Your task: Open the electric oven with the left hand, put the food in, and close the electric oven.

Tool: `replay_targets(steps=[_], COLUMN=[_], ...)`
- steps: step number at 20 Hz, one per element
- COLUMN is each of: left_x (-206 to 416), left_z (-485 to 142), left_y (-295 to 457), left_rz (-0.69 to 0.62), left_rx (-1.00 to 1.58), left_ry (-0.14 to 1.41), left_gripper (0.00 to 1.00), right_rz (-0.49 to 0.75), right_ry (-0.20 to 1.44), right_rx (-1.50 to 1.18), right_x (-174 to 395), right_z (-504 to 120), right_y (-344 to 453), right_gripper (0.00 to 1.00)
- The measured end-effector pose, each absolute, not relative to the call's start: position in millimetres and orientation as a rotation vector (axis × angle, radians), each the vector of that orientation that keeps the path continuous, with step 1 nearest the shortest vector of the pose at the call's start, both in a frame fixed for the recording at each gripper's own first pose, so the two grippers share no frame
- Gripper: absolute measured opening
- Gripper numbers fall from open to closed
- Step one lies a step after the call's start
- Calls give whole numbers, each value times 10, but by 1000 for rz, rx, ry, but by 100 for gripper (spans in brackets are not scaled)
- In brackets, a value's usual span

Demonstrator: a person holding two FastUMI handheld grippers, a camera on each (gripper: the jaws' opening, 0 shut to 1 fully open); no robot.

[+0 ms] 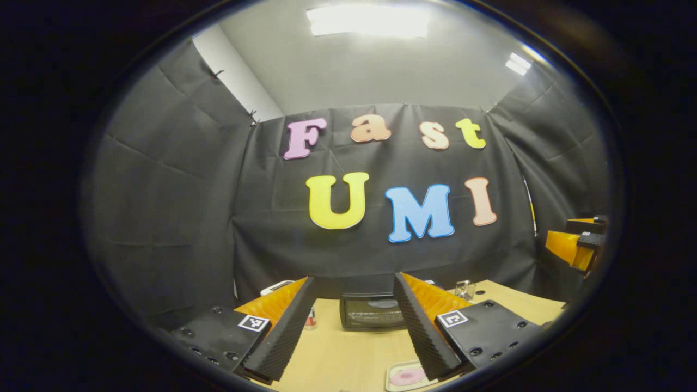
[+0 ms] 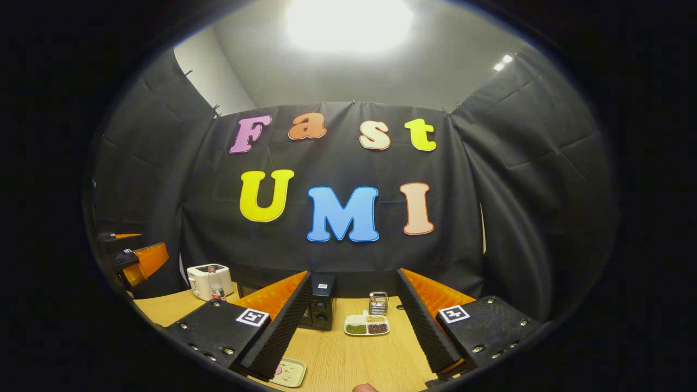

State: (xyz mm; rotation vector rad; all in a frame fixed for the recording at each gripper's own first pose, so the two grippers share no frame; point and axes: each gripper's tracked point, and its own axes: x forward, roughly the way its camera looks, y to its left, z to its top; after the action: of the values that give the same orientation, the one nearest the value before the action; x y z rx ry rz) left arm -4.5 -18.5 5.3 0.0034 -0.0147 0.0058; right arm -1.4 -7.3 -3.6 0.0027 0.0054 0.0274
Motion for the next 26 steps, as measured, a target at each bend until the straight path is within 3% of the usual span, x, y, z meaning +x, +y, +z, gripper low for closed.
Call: replay_targets(steps=[7, 14, 26], left_x=[-72, 35, 1360], left_z=[73, -26, -340], left_y=[-391, -538, -696], left_rz=[30, 47, -56], left_rx=[13, 12, -6], left_ry=[-21, -11, -14], left_gripper=[90, 100, 100], right_rz=[70, 107, 28], right_ry=[18, 24, 16], right_rx=[20, 56, 57], right_x=[-21, -86, 307], right_z=[-138, -231, -209], right_y=[-166, -231, -183], right_gripper=[98, 98, 98])
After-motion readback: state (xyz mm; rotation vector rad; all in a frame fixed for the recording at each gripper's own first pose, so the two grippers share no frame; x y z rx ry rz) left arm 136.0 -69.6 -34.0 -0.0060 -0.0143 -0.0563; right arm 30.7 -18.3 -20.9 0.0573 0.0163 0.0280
